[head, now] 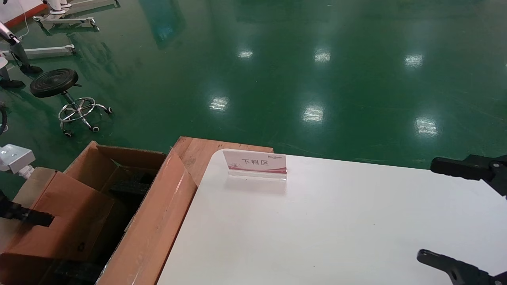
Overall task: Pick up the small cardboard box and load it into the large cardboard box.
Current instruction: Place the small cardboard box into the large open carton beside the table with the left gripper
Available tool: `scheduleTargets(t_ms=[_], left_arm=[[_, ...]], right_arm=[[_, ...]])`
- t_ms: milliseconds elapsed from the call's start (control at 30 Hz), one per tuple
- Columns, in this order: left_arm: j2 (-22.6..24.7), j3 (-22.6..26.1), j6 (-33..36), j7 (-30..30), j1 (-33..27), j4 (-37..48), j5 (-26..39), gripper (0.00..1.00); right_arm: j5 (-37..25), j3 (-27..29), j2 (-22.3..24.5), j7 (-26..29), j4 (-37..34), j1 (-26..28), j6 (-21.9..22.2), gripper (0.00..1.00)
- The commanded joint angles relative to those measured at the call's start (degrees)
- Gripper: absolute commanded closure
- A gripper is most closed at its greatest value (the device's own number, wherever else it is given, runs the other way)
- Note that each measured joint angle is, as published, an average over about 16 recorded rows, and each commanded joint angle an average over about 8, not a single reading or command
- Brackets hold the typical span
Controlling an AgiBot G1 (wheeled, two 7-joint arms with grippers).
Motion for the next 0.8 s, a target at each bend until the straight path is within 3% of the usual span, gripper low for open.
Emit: scheduleTargets(t_ms=[33,800], left_arm=[[0.27,0.36,-0.82,-0.16,0.66,0.07,0.18,1.0],[2.6,3.83,-10.57,0.78,7.98,4.89,-0.38,1.0]], right_arm=[[0.0,-0.01,0.0,0.0,0.0,0.0,0.0,0.0],[0.05,-0.07,0.03,-0.03,0.0,0.02,0.03,0.0]])
